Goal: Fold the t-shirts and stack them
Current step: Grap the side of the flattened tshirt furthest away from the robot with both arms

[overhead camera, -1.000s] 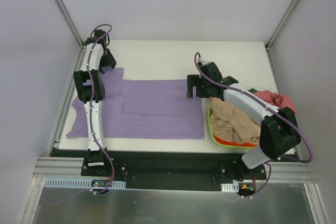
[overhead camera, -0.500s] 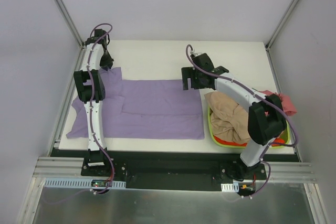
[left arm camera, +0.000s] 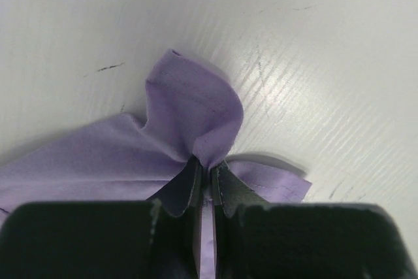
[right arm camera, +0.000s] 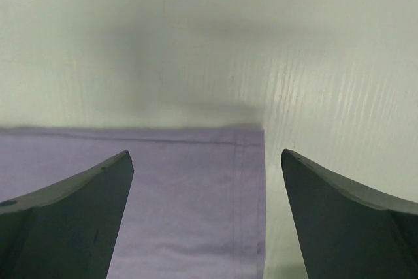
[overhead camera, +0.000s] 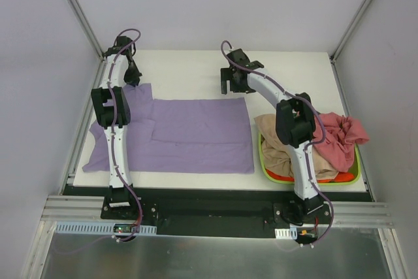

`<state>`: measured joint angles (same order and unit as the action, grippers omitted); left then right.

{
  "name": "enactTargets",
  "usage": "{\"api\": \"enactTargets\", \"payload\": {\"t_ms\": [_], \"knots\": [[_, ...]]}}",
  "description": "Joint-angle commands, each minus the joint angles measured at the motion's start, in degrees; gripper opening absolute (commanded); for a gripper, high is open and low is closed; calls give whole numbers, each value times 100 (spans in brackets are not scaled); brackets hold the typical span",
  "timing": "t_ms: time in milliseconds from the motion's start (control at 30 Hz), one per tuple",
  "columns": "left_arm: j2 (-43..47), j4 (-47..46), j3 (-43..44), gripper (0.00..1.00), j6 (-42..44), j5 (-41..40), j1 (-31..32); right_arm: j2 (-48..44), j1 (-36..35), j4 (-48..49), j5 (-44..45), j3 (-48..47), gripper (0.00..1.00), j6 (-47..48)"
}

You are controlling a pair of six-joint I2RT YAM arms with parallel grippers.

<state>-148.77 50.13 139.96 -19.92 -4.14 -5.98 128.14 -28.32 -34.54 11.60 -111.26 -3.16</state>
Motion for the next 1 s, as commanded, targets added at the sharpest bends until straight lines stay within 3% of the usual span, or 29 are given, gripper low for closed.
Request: {"api": "enactTargets", "payload": {"t_ms": [0, 167, 400, 533, 733, 767, 867, 967], "knots": [[366, -109, -74, 0, 243, 614, 44, 492, 212, -580, 89, -764, 99, -123], [445, -100, -250, 0, 269, 599, 44, 888, 397, -615, -377, -1055, 90, -167], [559, -100, -522, 0, 331, 529, 44, 880, 397, -624, -518, -766, 80, -264], [647, -109, -584, 0, 349, 502, 53, 757, 388, -553, -579, -511, 65, -291], [718, -100, -628, 0, 366, 520, 35, 423, 388, -369, -641, -45, 50, -291], [718, -109, -628, 0, 366, 520, 44, 397, 380, -351, -632, 8, 43, -291], [700, -117, -602, 0, 375, 528, 44, 379, 388, -342, -614, 34, 35, -282], [691, -117, -575, 0, 428, 564, 35, 423, 379, -255, -694, -27, 8, -159]]}}
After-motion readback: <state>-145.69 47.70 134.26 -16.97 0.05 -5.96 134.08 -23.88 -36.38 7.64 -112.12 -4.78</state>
